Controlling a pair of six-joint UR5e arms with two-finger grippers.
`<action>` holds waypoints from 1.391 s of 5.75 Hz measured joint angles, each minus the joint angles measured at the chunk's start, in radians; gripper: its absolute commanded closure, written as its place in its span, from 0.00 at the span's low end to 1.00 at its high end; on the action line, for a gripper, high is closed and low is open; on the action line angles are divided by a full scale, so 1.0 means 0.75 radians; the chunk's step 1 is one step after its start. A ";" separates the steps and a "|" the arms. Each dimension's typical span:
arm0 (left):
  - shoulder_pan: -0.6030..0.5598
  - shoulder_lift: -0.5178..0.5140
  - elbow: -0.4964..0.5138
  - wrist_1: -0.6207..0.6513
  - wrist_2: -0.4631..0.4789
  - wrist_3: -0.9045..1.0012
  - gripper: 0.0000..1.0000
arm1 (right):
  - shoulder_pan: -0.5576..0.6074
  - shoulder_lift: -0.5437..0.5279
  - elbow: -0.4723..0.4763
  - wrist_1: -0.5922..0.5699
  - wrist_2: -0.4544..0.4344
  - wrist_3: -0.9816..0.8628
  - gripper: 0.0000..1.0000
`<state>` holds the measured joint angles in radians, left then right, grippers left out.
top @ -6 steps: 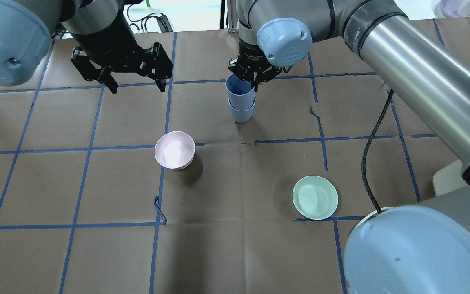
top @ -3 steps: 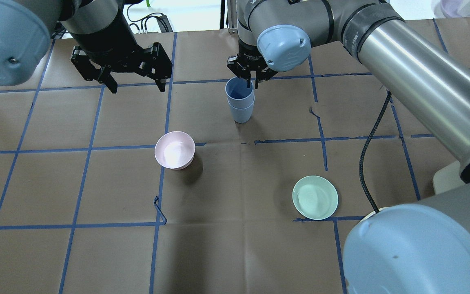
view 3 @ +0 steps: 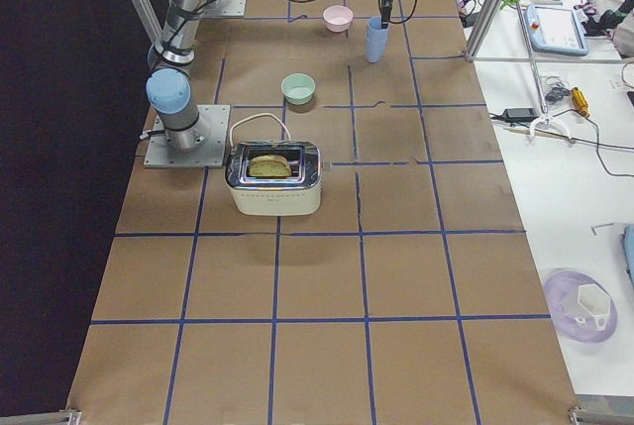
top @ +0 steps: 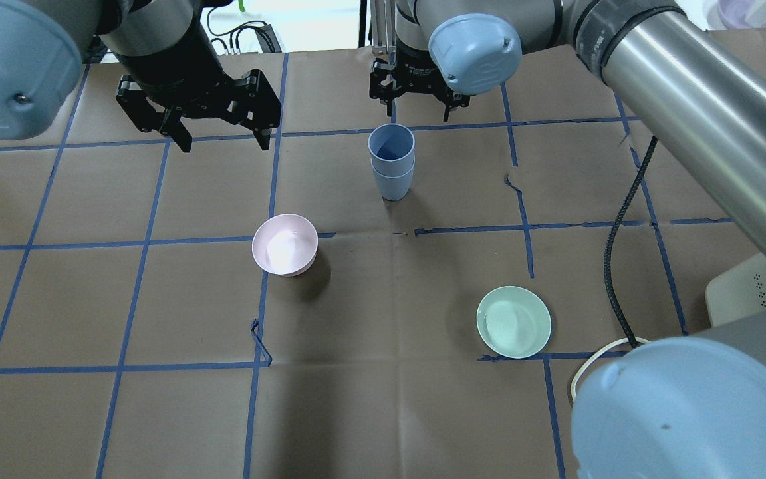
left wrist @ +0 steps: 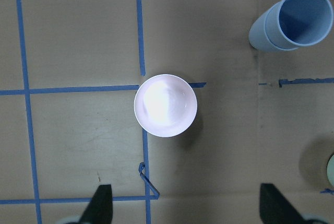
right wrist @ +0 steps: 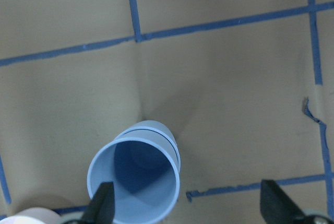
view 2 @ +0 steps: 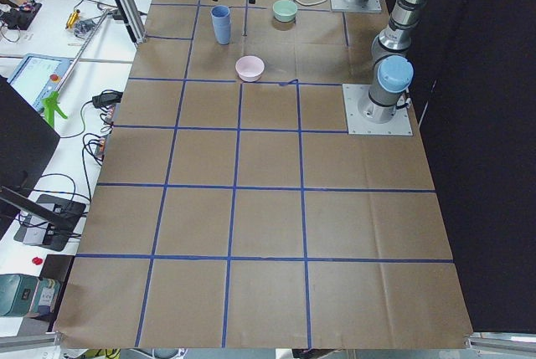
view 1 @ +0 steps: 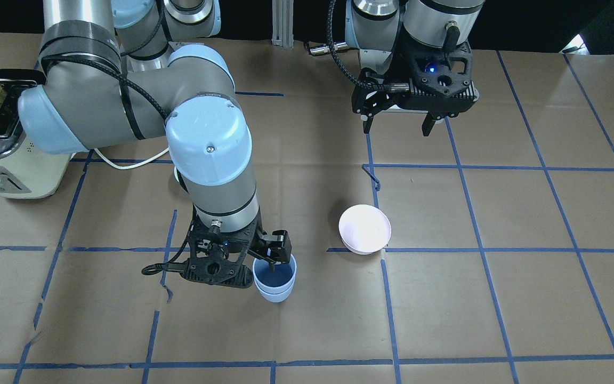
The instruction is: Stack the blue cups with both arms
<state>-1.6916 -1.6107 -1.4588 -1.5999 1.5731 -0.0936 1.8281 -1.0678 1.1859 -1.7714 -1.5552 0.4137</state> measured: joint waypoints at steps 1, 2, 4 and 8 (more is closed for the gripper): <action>0.001 0.000 0.000 0.000 0.001 0.000 0.01 | -0.044 -0.058 -0.047 0.140 -0.007 -0.057 0.00; 0.001 0.000 0.000 0.000 0.001 0.000 0.01 | -0.123 -0.161 -0.040 0.293 -0.014 -0.178 0.00; 0.001 0.000 0.000 -0.002 0.002 0.000 0.01 | -0.296 -0.432 0.174 0.426 -0.017 -0.378 0.00; 0.002 0.002 -0.001 -0.002 0.003 0.000 0.01 | -0.357 -0.577 0.345 0.331 -0.056 -0.409 0.00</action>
<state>-1.6905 -1.6092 -1.4599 -1.6015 1.5754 -0.0936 1.5602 -1.5009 1.4446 -1.5230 -1.5971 0.1066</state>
